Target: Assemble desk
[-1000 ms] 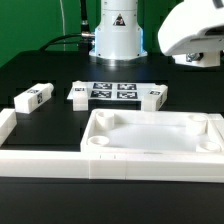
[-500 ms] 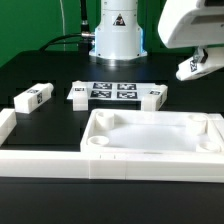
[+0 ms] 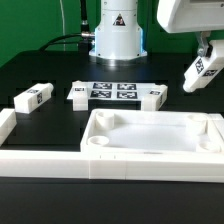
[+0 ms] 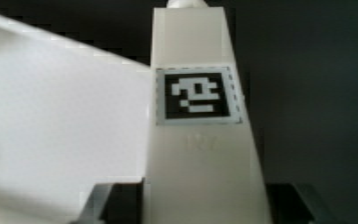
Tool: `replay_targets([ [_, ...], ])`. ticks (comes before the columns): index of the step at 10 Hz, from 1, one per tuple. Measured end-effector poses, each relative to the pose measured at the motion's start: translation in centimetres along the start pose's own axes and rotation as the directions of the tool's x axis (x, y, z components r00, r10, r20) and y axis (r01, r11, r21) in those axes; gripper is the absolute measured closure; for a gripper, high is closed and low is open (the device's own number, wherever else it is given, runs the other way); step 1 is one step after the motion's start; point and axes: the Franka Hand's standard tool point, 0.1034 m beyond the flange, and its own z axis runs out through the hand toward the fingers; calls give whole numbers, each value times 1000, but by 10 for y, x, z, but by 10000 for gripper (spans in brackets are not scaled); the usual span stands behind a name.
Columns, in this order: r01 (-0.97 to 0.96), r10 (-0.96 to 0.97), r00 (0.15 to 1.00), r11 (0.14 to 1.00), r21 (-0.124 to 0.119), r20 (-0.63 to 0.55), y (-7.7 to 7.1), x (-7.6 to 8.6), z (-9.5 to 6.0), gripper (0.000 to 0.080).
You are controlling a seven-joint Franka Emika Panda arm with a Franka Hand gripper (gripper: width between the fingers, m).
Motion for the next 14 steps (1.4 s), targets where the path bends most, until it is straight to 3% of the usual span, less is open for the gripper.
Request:
replay_targets([
  [2, 14, -14, 992, 1000, 3, -125, 3, 7, -2, 509],
  [3, 11, -7, 981, 1000, 20, -193, 15, 18, -11, 509],
  [5, 2, 1, 949, 1000, 8, -316, 26, 34, -21, 509],
  [8, -5, -6, 877, 1000, -21, -480, 30, 38, -18, 509],
  [10, 7, -22, 872, 999, -32, -489, 34, 41, -14, 509],
  [12, 23, -42, 862, 999, -44, -505, 38, 59, -16, 509],
  [14, 25, -44, 861, 999, -44, -507, 37, 62, -16, 509],
])
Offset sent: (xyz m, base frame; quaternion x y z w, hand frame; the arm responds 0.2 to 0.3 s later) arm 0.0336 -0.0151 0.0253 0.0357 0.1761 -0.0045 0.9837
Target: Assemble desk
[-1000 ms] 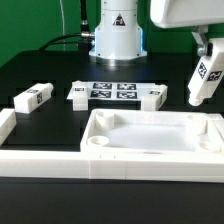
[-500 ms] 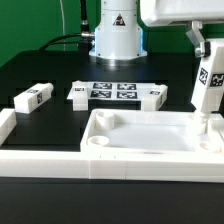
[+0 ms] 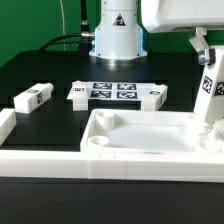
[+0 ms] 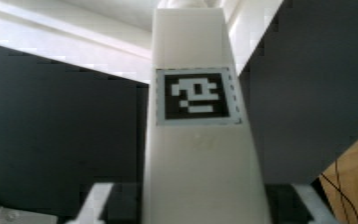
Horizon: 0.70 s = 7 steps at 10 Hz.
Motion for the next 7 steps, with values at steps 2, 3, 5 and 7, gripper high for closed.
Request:
replay_targets([
  [2, 0, 0, 1000, 1000, 0, 1, 0, 0, 1, 509],
  [3, 0, 0, 1000, 1000, 0, 1, 0, 0, 1, 509],
  [5, 9, -9, 1000, 1000, -2, -8, 6, 14, 4, 509],
  [7, 2, -2, 1000, 1000, -4, -9, 12, 18, 9, 509],
])
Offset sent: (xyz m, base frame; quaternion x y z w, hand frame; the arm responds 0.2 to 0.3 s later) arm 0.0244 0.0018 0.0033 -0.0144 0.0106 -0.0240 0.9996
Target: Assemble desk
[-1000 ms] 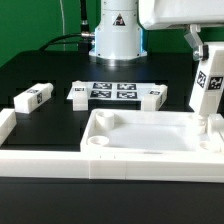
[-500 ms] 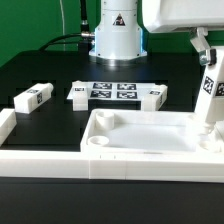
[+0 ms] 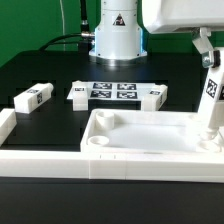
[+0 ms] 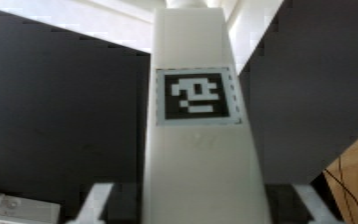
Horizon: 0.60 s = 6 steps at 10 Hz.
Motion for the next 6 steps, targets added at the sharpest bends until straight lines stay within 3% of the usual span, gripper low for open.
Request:
replay_targets([
  [6, 1, -1, 1000, 1000, 5, 16, -3, -8, 11, 509],
])
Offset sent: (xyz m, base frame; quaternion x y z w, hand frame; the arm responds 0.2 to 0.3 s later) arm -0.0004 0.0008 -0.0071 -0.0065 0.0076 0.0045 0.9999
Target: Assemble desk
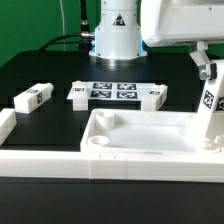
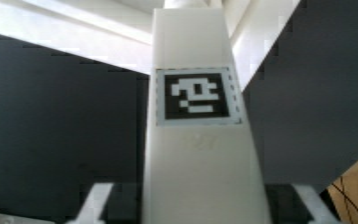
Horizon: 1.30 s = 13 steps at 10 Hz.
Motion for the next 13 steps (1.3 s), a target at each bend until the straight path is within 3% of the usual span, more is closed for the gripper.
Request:
replay_targets([
  [7, 10, -10, 1000, 1000, 8, 10, -10, -7, 10, 509],
  [13, 13, -13, 999, 1000, -3, -43, -11, -8, 11, 509],
])
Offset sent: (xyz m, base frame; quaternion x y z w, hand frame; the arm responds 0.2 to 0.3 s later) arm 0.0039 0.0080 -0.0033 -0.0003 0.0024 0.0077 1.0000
